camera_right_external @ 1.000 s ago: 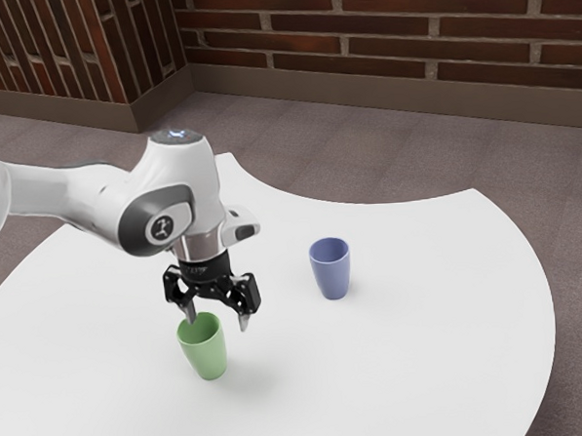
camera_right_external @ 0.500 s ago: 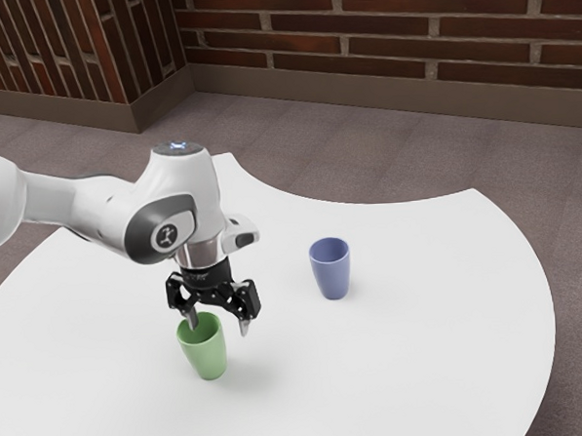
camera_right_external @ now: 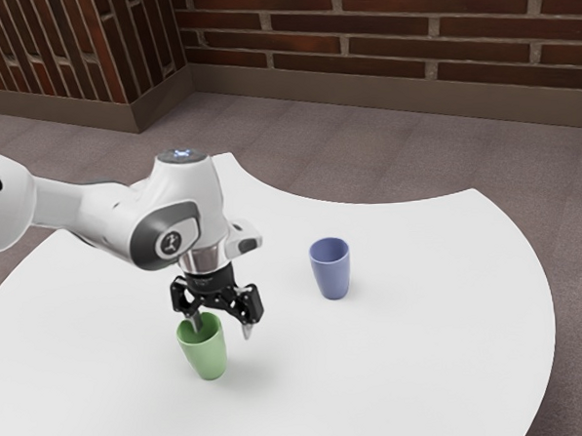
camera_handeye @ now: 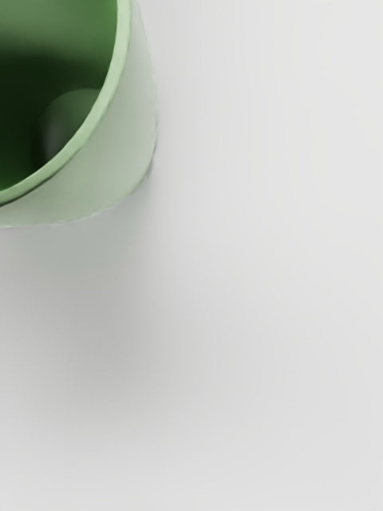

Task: Place the left cup onto the right cup

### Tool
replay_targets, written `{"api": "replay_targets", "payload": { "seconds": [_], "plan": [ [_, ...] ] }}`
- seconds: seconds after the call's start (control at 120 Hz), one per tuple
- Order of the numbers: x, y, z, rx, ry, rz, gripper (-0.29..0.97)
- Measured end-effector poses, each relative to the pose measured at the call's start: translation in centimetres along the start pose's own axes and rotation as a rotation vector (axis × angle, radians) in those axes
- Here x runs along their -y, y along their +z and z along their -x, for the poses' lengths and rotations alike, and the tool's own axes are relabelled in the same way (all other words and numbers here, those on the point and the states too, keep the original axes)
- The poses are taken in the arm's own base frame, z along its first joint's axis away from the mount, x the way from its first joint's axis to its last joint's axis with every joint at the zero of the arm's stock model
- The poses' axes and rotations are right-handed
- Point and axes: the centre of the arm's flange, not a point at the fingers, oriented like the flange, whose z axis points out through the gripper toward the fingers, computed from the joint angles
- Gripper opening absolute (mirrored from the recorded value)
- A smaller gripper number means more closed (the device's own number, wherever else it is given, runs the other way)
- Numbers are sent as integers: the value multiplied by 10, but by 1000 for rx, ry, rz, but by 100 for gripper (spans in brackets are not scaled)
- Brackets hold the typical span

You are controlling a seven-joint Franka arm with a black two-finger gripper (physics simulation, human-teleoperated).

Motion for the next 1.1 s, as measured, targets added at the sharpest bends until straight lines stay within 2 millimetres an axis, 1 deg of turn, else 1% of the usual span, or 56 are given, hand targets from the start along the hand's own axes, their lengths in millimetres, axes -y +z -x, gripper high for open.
{"api": "replay_targets", "payload": {
  "seconds": [0.208,0.308,0.658,0.842,1.017,1.1],
  "plan": [
    [-1,4,-1,-3,4,3,68],
    [-1,9,-3,1,3,5,68],
    [-2,22,-6,8,6,9,62],
    [-1,25,-8,7,4,12,53],
    [5,26,-10,5,-8,14,40],
    [11,26,-12,4,-19,14,34]
  ]
}}
